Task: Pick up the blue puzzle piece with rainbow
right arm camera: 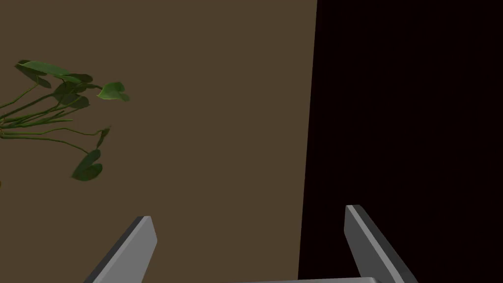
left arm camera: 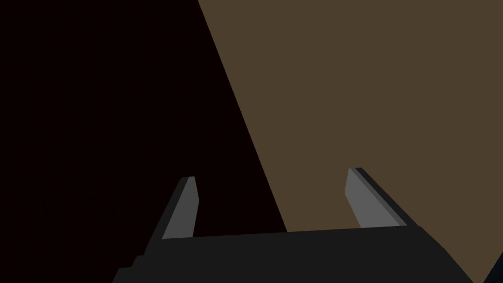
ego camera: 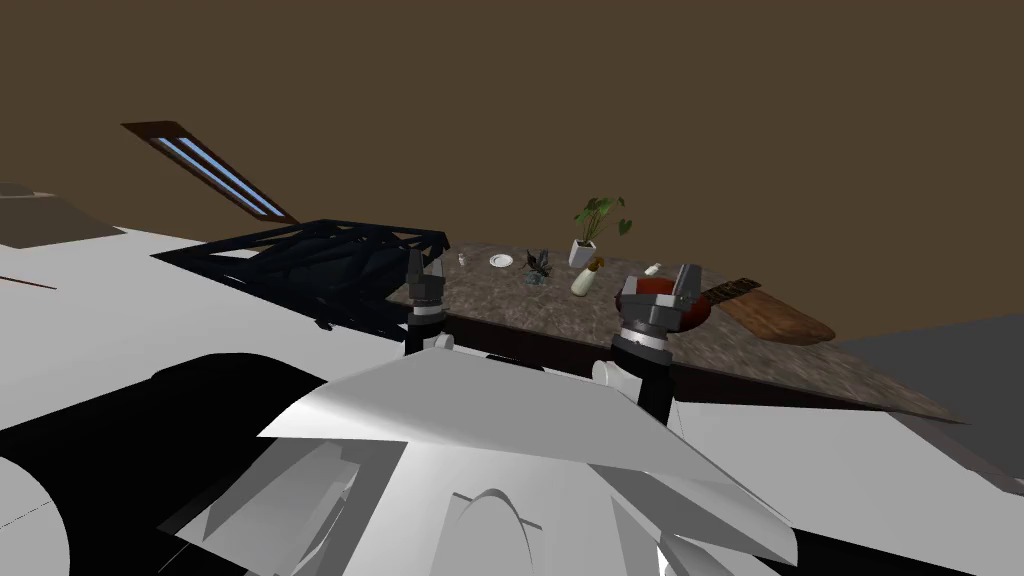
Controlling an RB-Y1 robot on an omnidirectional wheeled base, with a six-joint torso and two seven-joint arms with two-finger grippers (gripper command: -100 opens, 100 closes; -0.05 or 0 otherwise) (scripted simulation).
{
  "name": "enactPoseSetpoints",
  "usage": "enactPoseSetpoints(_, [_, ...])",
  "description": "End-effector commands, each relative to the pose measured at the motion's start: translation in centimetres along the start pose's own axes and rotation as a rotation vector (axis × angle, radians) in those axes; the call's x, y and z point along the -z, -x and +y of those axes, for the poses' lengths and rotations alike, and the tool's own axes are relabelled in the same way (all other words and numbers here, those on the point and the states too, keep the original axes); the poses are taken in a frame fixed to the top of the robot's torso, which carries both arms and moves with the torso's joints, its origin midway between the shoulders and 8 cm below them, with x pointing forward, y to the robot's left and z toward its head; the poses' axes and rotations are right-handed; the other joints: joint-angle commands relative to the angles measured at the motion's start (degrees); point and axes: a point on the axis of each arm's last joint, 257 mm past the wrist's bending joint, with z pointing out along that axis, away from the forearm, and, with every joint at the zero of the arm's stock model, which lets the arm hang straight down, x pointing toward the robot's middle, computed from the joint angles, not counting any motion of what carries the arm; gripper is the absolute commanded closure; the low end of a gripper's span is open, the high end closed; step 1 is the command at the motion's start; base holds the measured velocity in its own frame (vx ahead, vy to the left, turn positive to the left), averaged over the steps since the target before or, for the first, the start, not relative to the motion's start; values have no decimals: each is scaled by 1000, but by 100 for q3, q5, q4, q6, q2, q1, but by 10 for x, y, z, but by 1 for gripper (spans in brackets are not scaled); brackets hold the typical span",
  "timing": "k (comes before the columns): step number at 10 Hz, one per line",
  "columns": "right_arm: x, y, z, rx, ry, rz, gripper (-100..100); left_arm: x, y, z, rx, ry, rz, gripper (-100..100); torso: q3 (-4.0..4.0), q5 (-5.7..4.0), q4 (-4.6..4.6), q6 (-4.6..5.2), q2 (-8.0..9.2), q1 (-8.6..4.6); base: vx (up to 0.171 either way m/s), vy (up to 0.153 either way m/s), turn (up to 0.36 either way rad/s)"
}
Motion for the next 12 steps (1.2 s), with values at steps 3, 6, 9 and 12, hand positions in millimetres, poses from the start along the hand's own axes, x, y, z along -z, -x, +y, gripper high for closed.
enactPoseSetpoints(3, [3,-41,17,-46,38,124,-100,0,0,0,0,0,0,0,17,-4,6,-1,31,-19,-89,-50,99])
enactPoseSetpoints(6, [14,-82,25,-110,57,240,-100,0,0,0,0,0,0,0,38,-6,14,-1,66,-25,-172,-53,163])
enactPoseSetpoints(9, [23,-101,26,-151,54,290,-100,0,0,0,0,0,0,0,24,-1,10,-2,41,-3,-96,-2,99])
enactPoseSetpoints(12, [44,-134,22,-210,36,393,-100,0,0,0,0,0,0,0,23,-2,9,2,38,-6,-112,-2,132])
